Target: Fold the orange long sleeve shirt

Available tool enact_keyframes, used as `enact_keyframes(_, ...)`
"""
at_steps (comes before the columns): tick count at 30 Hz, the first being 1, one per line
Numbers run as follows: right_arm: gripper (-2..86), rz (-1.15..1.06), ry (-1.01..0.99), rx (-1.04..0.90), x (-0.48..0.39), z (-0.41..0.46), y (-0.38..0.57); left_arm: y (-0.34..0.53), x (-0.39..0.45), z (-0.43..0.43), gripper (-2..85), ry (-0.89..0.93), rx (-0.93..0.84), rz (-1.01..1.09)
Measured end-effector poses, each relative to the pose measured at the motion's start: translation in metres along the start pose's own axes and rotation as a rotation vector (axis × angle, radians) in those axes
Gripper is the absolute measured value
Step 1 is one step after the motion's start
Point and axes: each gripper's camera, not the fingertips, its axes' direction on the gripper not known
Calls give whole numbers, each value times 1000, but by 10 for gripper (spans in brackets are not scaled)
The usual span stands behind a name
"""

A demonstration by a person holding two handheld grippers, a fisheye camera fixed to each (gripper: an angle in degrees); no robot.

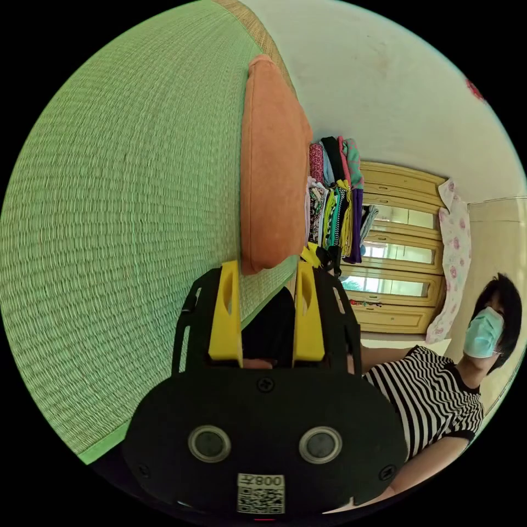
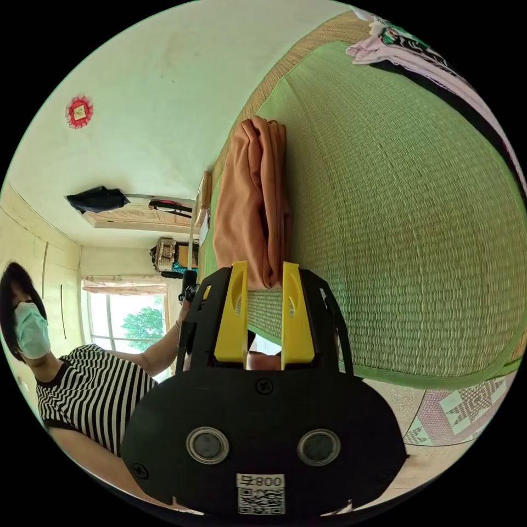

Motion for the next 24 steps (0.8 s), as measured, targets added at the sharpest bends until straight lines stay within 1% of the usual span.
enact_keyframes(4,122,51,-57,-8,25,3,-2,-15,-17,-5,167,85,25,-46)
enact_keyframes(8,130,52,-37,-45,36,6,-5,-28,-20,-7,171,72,5,-41)
enact_keyframes(11,132,56,-68,-44,47,9,-8,-35,-23,-8,170,53,-19,-34)
enact_keyframes(19,125,30,-121,-129,60,34,-32,-43,-33,-10,164,74,-44,-41)
enact_keyframes(24,108,28,-160,-158,68,44,-41,-48,-40,-7,144,97,-57,-60)
